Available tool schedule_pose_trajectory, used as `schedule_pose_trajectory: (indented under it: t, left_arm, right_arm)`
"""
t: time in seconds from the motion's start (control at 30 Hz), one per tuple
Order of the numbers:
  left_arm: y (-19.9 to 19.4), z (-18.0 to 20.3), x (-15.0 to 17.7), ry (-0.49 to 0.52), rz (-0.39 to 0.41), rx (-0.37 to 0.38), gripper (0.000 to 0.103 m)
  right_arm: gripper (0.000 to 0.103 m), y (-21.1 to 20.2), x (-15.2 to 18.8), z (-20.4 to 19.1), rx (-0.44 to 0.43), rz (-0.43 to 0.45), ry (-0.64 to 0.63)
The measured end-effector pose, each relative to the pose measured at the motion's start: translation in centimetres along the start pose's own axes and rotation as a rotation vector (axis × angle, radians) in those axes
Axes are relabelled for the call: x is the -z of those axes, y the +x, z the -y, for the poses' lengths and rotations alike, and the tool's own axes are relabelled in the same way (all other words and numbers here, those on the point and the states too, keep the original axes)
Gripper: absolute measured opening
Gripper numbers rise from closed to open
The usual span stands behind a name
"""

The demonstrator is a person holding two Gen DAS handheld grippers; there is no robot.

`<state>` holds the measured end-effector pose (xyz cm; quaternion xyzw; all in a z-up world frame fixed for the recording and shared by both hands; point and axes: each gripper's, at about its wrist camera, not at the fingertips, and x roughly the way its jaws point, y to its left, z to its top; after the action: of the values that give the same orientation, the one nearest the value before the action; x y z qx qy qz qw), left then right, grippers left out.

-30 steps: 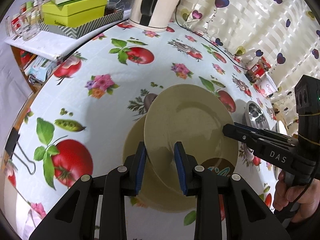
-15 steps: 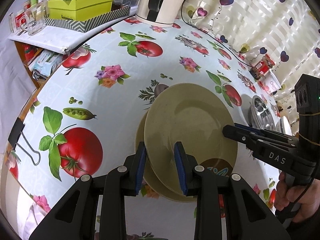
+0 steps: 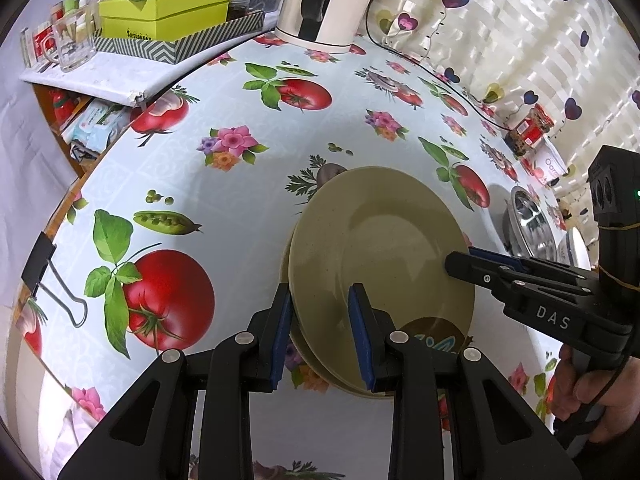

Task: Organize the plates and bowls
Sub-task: 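Lower the held plate onto the plate stack and open the right tool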

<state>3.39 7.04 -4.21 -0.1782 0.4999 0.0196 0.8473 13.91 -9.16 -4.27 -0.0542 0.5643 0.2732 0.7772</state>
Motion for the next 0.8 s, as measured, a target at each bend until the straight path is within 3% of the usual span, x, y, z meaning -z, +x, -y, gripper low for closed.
schedule_pose_trajectory:
  t: [0.8]
  left_arm:
    - [-0.37, -0.51, 0.43, -0.002, 0.012, -0.010, 0.030]
  right_arm:
    - [0.025, -0.13, 0.65, -0.27, 0.005, 0.013, -0.003]
